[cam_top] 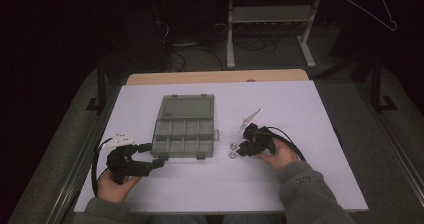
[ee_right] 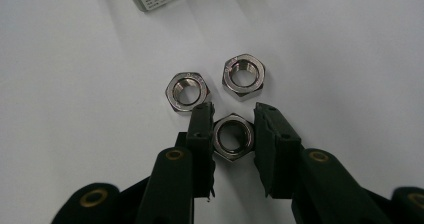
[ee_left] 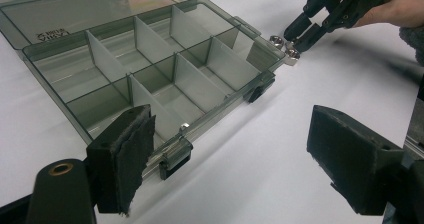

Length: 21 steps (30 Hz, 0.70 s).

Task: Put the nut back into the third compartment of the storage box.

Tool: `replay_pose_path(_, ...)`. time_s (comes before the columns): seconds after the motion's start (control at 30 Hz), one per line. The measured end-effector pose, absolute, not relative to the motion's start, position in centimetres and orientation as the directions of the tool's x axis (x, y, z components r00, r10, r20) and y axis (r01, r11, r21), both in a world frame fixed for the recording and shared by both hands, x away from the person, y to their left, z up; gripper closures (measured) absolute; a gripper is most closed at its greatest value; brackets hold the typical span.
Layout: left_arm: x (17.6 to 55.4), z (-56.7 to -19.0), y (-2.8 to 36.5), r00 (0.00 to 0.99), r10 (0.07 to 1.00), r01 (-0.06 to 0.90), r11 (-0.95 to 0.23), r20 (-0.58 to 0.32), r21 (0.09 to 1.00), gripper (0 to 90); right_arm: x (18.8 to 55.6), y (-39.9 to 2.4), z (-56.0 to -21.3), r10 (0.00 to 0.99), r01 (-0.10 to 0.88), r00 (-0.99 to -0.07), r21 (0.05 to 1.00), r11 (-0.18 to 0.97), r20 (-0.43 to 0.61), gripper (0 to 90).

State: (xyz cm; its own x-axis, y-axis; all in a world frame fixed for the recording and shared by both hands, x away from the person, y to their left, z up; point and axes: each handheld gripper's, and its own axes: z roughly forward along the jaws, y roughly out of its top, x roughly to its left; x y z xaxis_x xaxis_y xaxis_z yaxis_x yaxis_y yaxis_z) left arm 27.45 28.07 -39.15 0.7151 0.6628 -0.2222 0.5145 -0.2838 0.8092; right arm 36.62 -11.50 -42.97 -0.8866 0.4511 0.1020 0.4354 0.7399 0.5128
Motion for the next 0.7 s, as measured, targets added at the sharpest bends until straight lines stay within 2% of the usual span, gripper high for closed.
replay_pose_path(0.3, 27.4, -39.1, 28.1, 0.715, 0.663, 0.514, -0.282, -0.223, 0.810, 18.1, 36.6, -11.6, -42.7, 0.456, 0.441, -0.883, 0.524, 0.728, 0.109, 69.6)
replay_pose_path(0.7, 27.5, -39.1, 28.0, 0.716, 0.662, 0.516, -0.289, -0.220, 0.807, 18.1, 37.0, -11.1, -39.9, 0.436, 0.415, -0.894, 0.569, 0.710, 0.108, 69.6)
